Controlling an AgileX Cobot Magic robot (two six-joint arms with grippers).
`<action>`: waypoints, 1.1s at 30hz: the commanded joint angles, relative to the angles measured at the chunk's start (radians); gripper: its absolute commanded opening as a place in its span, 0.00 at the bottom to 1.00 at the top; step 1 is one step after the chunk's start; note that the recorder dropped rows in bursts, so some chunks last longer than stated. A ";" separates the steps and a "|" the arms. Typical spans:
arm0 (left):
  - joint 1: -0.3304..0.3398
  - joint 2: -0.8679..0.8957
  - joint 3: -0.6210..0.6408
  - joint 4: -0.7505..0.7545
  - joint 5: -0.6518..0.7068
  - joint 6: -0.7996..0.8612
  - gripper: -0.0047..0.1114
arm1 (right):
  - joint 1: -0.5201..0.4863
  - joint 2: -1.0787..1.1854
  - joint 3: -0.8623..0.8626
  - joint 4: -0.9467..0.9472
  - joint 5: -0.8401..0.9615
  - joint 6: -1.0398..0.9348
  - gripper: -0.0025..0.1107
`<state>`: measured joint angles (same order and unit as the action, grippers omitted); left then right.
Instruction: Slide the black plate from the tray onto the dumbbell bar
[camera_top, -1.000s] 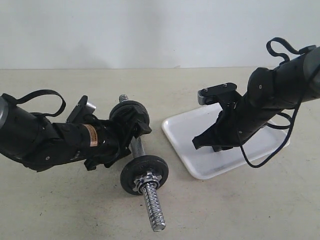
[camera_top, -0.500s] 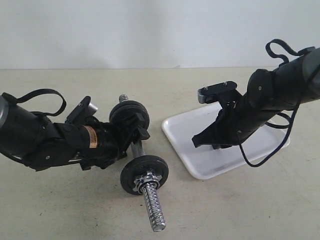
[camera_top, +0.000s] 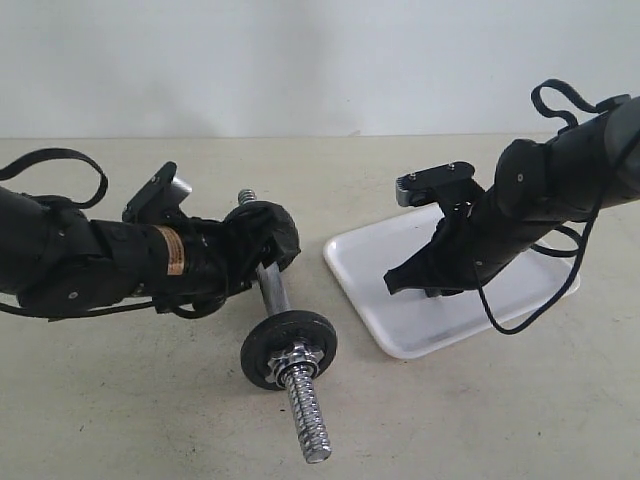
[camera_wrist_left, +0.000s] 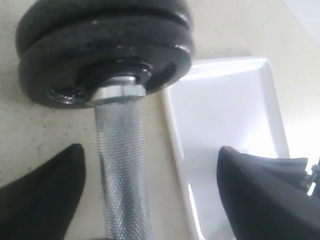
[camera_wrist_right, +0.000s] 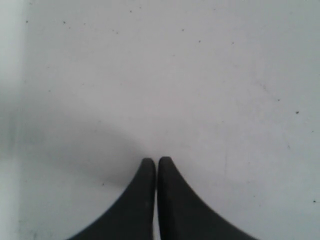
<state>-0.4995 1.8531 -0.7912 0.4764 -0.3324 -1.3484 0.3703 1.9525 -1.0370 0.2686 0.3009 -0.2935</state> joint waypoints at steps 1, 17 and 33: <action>0.001 -0.085 0.000 0.085 0.099 0.019 0.63 | -0.001 -0.011 0.003 -0.009 -0.025 -0.013 0.02; 0.001 -0.465 0.000 0.511 0.194 0.019 0.26 | -0.001 -0.613 0.000 0.051 0.155 -0.035 0.02; 0.001 -1.025 0.007 1.204 -0.547 -0.473 0.08 | -0.001 -1.612 0.191 0.092 0.593 0.009 0.02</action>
<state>-0.4995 0.9067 -0.7912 1.6716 -0.8565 -1.7694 0.3703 0.4278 -0.8928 0.3689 0.8698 -0.3346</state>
